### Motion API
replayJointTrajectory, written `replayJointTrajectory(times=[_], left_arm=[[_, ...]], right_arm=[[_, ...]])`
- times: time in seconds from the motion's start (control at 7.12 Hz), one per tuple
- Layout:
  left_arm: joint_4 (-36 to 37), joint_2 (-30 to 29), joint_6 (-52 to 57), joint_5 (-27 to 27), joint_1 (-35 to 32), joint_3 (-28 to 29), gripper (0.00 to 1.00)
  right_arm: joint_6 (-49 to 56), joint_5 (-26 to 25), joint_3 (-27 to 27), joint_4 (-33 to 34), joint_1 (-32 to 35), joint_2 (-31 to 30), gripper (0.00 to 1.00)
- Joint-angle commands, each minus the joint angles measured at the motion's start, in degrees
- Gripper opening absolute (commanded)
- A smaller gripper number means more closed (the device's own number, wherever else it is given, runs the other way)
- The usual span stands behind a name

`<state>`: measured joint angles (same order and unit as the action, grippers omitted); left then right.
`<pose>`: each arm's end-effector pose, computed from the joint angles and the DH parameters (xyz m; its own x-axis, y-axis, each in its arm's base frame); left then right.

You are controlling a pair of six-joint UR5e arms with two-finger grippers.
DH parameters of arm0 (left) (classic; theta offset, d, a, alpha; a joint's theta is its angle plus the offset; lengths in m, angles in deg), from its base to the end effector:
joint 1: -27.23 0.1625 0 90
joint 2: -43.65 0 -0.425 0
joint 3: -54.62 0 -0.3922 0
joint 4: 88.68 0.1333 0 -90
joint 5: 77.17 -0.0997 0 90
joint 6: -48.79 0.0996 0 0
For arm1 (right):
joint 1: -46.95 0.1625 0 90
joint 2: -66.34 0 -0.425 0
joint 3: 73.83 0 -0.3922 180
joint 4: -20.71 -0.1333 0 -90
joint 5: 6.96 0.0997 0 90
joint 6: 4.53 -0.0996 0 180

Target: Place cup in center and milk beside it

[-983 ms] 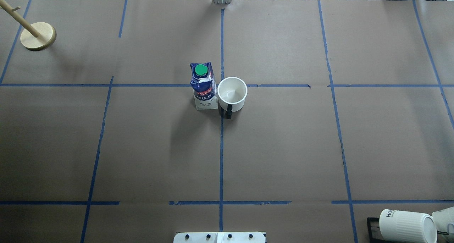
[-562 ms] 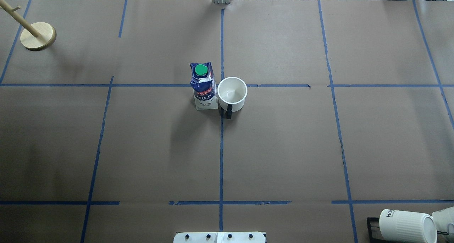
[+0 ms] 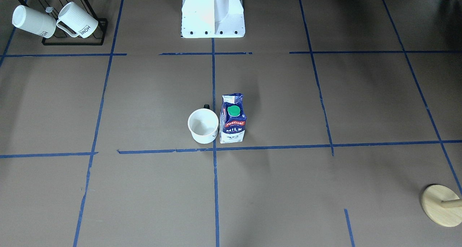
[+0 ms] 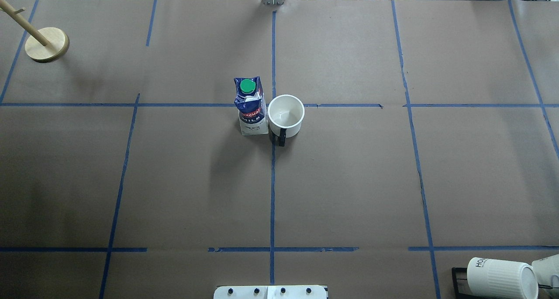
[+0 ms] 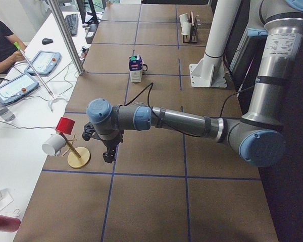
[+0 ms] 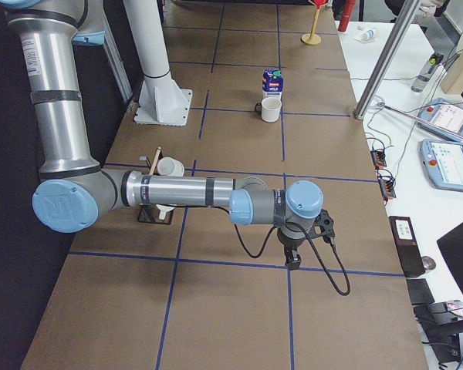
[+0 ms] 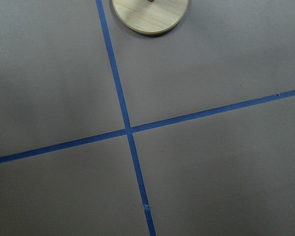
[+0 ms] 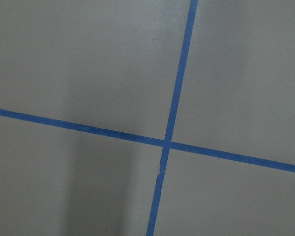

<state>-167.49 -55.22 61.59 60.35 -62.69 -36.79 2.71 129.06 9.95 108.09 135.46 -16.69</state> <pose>-0.0591 -0.5501 0.5813 0.6583 0.2110 -0.7226 -0.1510 0.9774 0.1479 0.0474 -0.5488 0.6424 0.6843 -0.1856 0.7052 0.1131 0.9824 0.1488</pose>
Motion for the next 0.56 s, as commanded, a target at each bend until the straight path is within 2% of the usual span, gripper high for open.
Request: replayJointTrajectory(times=[0.0, 0.14, 0.42], left_arm=[[0.15, 0.34, -0.05, 0.12, 0.01, 2.10, 1.00], [-0.29, 0.17, -1.27, 0.03, 0.01, 3.94, 1.00], [-0.38, 0.78, -1.11, -0.14, -0.07, 3.87, 1.00]], right_arm=[[-0.73, 0.04, 2.86, 0.16, -0.44, -0.90, 1.00], [-0.82, 0.12, 3.58, 0.08, -0.61, -1.69, 1.00], [-0.82, -0.14, 3.93, 0.07, -0.70, -2.83, 1.00]])
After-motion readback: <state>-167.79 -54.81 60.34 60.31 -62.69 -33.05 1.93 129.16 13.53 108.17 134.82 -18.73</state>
